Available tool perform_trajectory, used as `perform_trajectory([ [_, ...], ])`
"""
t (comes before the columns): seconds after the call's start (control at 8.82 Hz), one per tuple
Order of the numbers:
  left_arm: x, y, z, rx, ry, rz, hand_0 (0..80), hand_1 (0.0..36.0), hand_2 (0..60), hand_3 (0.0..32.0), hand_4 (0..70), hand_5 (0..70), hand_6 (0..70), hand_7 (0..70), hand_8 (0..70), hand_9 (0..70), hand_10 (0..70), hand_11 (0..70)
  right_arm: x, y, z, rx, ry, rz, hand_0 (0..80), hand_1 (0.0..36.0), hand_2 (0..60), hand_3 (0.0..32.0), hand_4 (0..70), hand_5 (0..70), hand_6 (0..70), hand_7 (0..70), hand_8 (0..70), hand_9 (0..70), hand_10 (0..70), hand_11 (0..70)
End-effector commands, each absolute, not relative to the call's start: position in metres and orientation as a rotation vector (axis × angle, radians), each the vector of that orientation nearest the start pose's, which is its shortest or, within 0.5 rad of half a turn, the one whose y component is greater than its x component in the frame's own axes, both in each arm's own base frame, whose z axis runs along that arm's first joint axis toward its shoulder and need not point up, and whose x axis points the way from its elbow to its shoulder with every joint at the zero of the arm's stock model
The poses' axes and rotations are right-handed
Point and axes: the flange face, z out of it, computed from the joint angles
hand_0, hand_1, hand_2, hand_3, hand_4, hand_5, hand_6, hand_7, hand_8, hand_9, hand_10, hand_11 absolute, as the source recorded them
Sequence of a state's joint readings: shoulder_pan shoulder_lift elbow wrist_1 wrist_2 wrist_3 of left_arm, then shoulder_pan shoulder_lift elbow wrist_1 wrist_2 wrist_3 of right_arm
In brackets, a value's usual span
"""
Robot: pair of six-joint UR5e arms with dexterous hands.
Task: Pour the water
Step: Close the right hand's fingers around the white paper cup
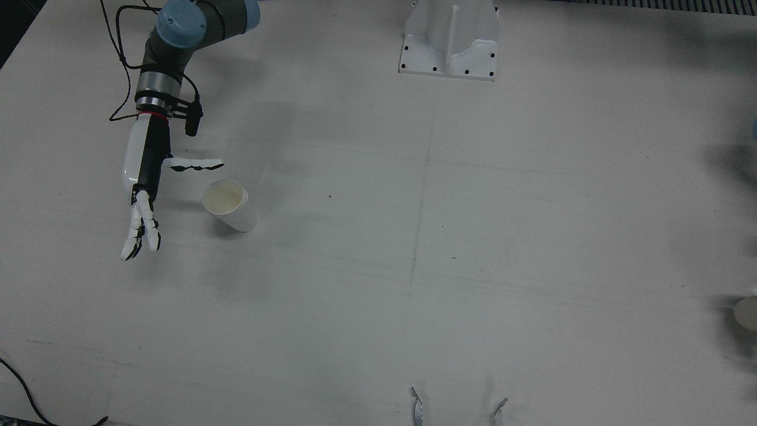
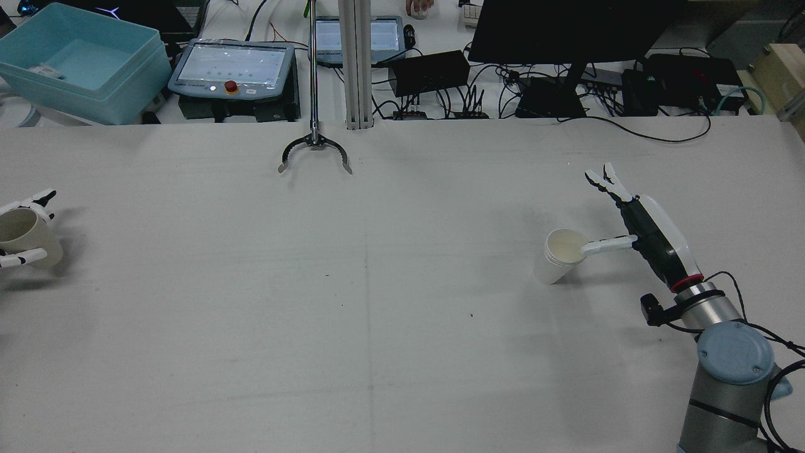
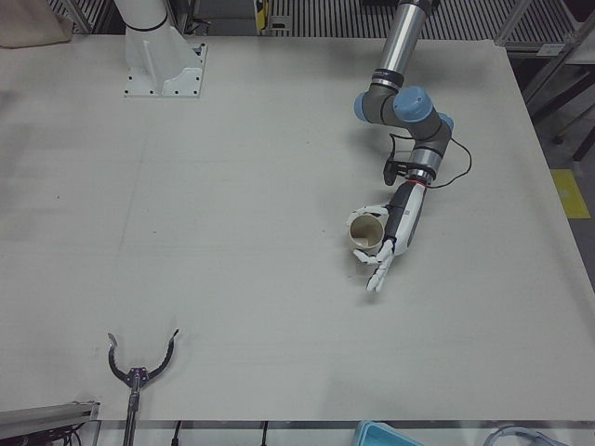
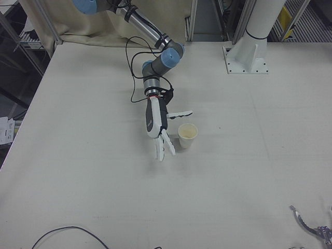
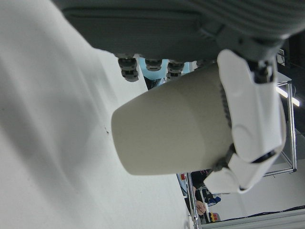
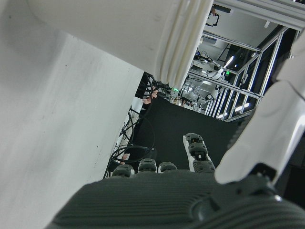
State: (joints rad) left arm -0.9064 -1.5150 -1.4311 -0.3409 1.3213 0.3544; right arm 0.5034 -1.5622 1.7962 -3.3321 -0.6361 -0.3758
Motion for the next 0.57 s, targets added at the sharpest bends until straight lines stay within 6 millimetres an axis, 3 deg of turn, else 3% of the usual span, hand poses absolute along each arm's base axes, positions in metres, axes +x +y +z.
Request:
perform_trajectory([
  [0.0,0.164,-0.467,0.744,-0.098,2.076,-1.681,45.0,36.0,60.0,0.0,27.0,66.3,3.2,9.7,1.5,3.3,4.9,9.7,-0.299,-0.384,0.610,-0.153,2.422,-2.393,45.1,9.2,1.7,0.0,3.0,0.5,0.0,0.0,3.6,2.0,0.6,1.9],
  [0.23,0.162,-0.466,0.744,-0.096,2.076,-1.682,44.8,36.0,60.0,0.0,26.7,66.5,3.2,9.7,1.5,3.3,4.9,9.7,-0.307,-0.378,0.637,-0.193,2.424,-2.462,45.9,10.0,1.8,0.0,3.9,1.0,0.6,0.0,3.3,1.6,0.3,1.6],
  [0.45,0.161,-0.467,0.739,-0.093,2.085,-1.681,44.7,36.0,60.0,0.0,27.0,66.5,3.1,9.5,1.5,3.3,4.9,9.7,-0.305,-0.387,0.633,-0.281,2.435,-2.478,45.8,10.0,1.6,0.0,3.0,0.3,0.0,0.0,3.4,1.7,0.5,1.9],
])
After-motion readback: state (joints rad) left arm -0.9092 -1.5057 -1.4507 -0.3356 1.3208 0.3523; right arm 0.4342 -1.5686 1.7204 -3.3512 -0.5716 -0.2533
